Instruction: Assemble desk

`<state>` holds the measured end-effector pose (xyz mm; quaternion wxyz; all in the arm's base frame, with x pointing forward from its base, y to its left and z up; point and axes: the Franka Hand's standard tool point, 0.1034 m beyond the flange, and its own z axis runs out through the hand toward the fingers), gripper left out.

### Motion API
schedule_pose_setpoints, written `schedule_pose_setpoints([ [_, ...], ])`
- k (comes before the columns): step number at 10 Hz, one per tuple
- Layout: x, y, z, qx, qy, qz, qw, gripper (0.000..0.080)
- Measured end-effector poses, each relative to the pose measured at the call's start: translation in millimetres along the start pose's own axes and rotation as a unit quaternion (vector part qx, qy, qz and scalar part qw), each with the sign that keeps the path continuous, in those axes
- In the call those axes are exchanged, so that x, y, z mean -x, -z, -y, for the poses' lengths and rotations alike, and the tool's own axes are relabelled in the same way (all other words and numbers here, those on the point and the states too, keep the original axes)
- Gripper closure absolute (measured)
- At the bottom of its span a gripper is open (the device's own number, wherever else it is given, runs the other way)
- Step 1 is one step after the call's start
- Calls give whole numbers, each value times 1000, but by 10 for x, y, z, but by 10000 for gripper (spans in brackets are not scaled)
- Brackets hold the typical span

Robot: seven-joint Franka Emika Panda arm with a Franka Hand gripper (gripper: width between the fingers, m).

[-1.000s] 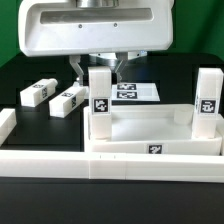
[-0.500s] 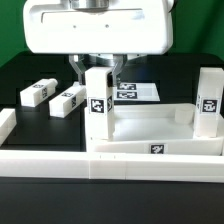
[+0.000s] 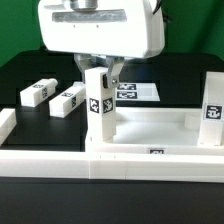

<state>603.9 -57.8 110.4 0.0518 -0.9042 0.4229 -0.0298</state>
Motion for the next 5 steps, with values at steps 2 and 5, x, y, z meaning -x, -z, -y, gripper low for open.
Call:
schedule_pose_setpoints([
  [2,1,0,1,0,-56,0,998,509],
  [5,1,-1,2,-1,-125,1,992,509],
])
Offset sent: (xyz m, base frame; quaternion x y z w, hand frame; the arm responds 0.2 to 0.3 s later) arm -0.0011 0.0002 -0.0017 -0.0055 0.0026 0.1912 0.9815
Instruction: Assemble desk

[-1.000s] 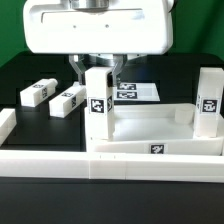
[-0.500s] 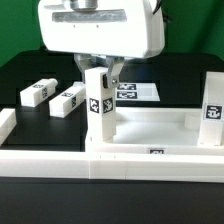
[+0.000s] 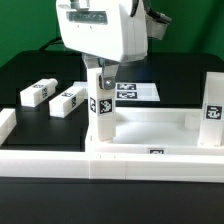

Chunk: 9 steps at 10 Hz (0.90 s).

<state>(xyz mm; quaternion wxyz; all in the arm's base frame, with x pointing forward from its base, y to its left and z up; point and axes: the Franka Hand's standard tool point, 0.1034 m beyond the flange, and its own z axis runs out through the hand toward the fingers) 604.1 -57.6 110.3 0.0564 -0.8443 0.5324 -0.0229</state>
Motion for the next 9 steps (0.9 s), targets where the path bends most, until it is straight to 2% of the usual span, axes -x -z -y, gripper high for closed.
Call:
schedule_pose_setpoints([
  [2,1,0,0,0,24,0,1000,500],
  [3,0,2,3,0,38,0,999,324],
  [4,-4,3,1,1,79,-1,997,324],
  [5,-6,5,3,1,133,-2,991,190],
  [6,1,1,6,2,165,-1,986,162],
  [9,12,-15,3,6,293,-2,956,152],
])
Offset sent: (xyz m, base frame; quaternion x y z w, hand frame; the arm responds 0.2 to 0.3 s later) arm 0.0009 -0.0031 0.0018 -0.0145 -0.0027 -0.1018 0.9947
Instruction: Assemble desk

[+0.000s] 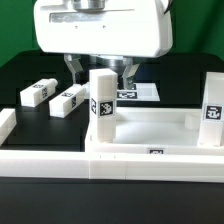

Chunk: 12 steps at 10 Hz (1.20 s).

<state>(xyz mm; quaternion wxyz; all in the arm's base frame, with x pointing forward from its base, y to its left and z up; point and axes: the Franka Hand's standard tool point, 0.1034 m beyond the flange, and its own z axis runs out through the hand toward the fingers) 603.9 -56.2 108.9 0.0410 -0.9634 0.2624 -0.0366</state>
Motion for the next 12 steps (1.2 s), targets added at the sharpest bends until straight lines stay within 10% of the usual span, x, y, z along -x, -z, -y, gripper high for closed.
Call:
schedule_pose_setpoints([
  [8,-13,-34,14,20,347,2,938,151],
  [12,-12,-38,13,20,342,2,939,511],
])
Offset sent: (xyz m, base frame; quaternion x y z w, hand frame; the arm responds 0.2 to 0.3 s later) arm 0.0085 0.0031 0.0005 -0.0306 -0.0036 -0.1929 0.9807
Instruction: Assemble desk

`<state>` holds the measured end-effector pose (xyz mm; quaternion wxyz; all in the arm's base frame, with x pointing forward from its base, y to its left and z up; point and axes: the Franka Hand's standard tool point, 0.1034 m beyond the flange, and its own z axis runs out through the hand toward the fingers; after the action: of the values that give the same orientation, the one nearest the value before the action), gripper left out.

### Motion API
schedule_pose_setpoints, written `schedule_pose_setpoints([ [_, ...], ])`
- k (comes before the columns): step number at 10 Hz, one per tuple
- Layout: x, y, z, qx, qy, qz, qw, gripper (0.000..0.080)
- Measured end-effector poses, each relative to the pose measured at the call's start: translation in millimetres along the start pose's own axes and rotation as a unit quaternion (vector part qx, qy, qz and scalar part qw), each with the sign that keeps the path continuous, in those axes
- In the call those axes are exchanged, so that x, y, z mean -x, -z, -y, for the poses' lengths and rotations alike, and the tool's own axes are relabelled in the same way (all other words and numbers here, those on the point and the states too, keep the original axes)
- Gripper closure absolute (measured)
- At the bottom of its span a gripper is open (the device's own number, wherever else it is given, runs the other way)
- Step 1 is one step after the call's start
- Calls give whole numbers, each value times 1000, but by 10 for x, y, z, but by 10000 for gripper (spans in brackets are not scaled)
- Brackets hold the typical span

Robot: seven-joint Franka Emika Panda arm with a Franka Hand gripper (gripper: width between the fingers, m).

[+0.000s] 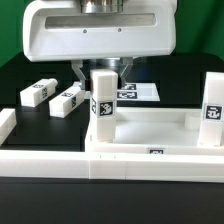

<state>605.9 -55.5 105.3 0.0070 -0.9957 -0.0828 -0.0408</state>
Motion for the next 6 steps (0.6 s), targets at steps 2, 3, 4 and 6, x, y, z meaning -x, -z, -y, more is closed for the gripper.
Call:
schedule_pose_setpoints([
  [2,0,-1,0,0,-9,0,1000,511],
  [3,0,-1,0,0,-11,0,1000,511],
  [4,0,-2,0,-3,-51,-1,999,511],
  [6,4,-4,-13,-9,-127,-3,992,511],
])
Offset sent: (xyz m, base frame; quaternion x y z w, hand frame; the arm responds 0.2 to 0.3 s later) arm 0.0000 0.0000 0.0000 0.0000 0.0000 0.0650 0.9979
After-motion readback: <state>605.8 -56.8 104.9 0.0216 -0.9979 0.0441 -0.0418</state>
